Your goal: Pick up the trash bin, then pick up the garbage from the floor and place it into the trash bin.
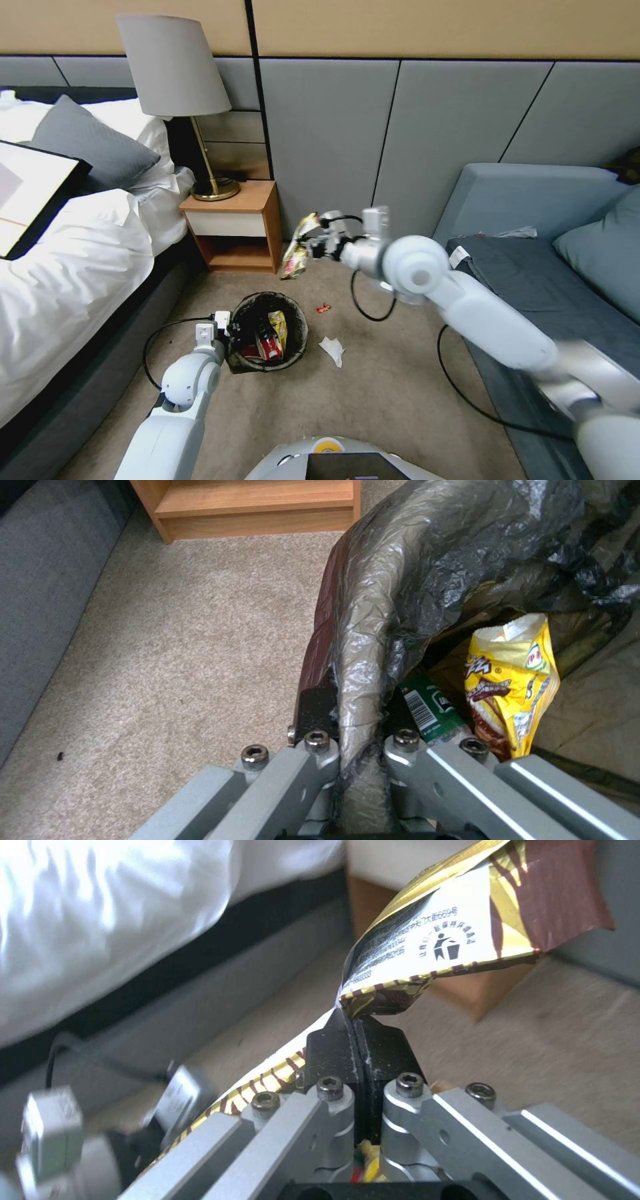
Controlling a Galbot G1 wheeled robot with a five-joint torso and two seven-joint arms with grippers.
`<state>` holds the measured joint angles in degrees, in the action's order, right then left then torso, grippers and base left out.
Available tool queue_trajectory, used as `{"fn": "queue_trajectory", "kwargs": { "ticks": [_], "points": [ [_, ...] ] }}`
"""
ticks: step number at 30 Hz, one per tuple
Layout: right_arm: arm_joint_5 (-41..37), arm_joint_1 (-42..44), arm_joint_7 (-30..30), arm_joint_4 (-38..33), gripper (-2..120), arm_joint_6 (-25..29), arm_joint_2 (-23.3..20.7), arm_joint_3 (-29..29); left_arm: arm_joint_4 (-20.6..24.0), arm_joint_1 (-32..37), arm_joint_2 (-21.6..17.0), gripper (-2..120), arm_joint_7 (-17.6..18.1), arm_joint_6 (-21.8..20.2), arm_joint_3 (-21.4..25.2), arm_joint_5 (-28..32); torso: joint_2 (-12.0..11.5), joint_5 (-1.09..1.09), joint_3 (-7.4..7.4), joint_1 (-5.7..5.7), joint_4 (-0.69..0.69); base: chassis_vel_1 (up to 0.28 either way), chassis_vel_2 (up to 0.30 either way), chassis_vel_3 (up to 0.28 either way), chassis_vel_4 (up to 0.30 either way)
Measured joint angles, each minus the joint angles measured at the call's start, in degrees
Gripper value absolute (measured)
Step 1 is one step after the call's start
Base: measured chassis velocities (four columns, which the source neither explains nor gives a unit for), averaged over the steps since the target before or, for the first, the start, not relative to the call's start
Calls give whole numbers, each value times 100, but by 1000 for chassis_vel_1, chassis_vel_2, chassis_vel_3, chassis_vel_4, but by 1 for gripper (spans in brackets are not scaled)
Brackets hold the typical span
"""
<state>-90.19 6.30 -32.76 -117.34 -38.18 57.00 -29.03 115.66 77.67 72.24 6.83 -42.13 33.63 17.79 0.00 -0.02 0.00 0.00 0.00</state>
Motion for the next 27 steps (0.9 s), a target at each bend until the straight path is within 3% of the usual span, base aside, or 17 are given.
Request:
{"fn": "queue_trajectory", "kwargs": {
  "ticks": [12, 27],
  "points": [
    [456, 223, -109, 484, 0, 28, 610, -901, 4, -7, -56, 0, -5, 0, 111, 56, 0, 1, 0, 0, 0, 0, 0, 0, 0],
    [639, 465, -189, 720, 0, 38, 700, -1238, -30, -15, -13, 0, -12, 0, 169, 72, 0, 1, 0, 0, -1, 0, 0, 0, 0]
  ]
}}
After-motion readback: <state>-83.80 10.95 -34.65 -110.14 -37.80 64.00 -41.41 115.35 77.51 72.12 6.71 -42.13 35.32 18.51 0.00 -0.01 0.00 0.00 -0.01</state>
